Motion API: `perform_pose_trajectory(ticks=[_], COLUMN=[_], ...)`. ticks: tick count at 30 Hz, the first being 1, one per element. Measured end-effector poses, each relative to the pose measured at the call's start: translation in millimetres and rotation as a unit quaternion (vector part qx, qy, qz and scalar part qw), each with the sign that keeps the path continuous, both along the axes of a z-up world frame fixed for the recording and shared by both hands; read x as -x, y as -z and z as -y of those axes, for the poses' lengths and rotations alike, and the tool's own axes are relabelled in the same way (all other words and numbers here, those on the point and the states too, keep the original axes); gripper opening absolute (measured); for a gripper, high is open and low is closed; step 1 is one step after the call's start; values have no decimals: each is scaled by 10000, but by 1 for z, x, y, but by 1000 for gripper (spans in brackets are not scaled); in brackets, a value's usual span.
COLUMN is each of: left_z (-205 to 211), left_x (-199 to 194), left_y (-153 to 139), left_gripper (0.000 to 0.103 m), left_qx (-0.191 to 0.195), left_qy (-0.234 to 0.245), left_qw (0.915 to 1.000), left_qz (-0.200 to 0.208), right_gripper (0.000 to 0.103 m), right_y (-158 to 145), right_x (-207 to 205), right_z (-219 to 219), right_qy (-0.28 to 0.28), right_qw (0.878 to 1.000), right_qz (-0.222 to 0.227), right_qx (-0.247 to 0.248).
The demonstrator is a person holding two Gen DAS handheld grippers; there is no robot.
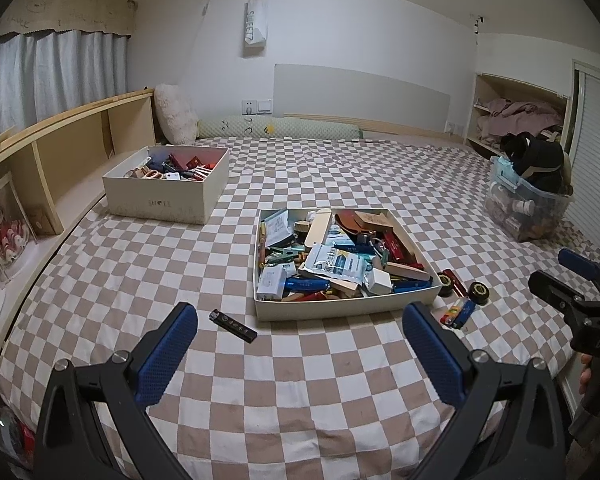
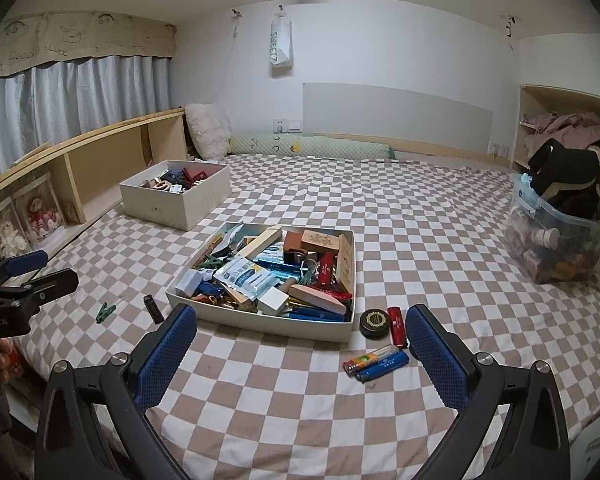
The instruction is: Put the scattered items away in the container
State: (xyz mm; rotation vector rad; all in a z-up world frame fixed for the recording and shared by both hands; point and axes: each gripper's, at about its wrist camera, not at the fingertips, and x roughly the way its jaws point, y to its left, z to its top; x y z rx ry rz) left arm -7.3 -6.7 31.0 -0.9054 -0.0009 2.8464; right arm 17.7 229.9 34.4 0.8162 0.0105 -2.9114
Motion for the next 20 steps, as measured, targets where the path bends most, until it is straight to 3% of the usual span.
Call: perform_pose_trajectory(ticks=[20], left_z=[0], left_x=[0], left_y=[7], left_gripper=[103], left_qx=[-28], left_qy=[-52], left_qw=[10000], left_qz=[39], right_gripper=[103], right_y=[6], right_x=[-2], right_z=[3], right_qy=[18], right_qw=[9999], right_qz=[111], right_qx=[-44])
